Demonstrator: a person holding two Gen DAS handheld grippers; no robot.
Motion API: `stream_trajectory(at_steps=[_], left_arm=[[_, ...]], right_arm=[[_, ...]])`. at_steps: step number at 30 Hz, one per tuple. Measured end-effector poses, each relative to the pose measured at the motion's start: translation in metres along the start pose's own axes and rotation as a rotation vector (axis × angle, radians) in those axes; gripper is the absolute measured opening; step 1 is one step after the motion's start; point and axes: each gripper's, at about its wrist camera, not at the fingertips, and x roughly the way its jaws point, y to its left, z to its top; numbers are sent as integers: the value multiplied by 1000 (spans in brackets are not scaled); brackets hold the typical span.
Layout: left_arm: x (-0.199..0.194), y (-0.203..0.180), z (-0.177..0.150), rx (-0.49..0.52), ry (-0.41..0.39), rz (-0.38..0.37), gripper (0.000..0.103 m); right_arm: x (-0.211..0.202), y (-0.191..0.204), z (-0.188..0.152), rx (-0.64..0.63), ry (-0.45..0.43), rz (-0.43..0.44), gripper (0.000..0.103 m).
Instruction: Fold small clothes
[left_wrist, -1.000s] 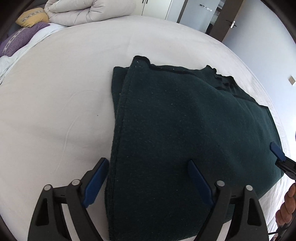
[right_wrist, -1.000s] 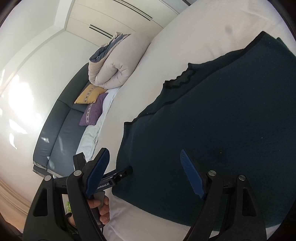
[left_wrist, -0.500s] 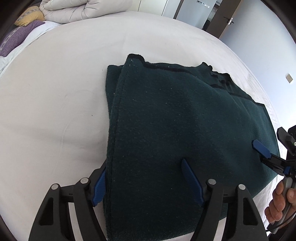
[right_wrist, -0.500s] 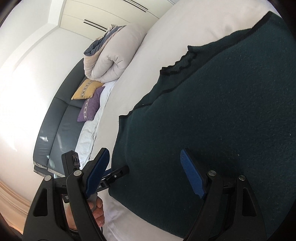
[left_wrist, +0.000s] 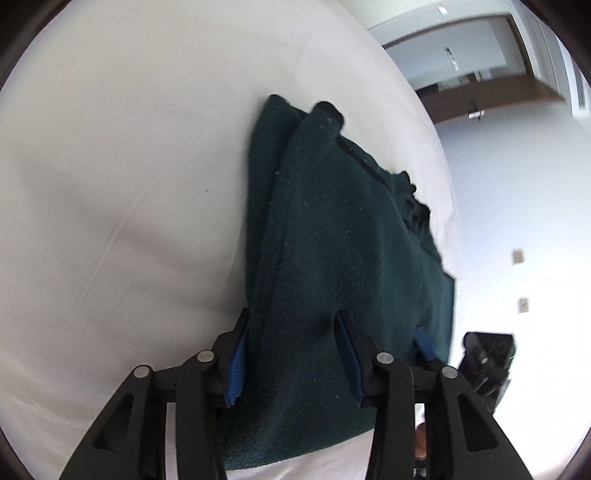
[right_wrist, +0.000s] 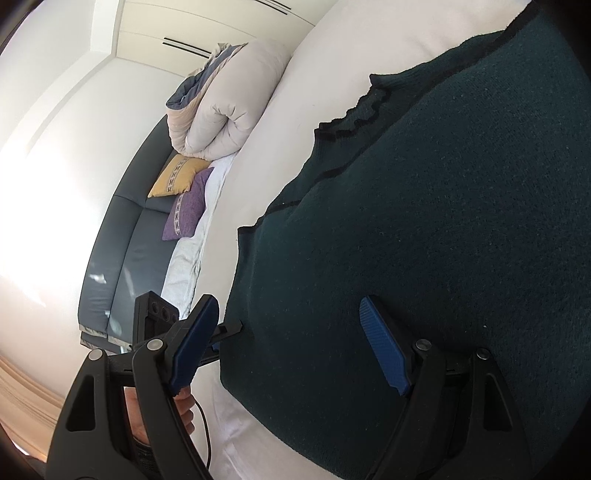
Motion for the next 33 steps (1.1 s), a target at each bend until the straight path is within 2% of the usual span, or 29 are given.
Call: stream_trajectory(at_steps=[2, 8, 12, 17, 23, 28, 33], left_arm=[[-2, 8, 0, -45, 7, -45, 45], [1, 3, -4, -29, 39, -69, 44], [9, 3, -7, -36, 71, -89, 22], [13, 8, -10, -69, 62, -113, 16], [-3, 4, -15, -86, 7, -143, 14], [-12, -40, -15, 23, -14, -113, 14], [1, -121, -20, 193, -24, -54, 14]], right_arm=[[1, 0, 1, 3, 1, 1, 78], [4, 1, 3, 11, 9, 7, 78], [4, 0, 3, 13, 9, 8, 78], [6, 0, 4, 16, 19, 8, 78], [13, -3, 9, 43, 32, -1, 79], [8, -11, 12, 97, 18, 60, 79], [-13, -22, 21, 151, -13, 132, 79]])
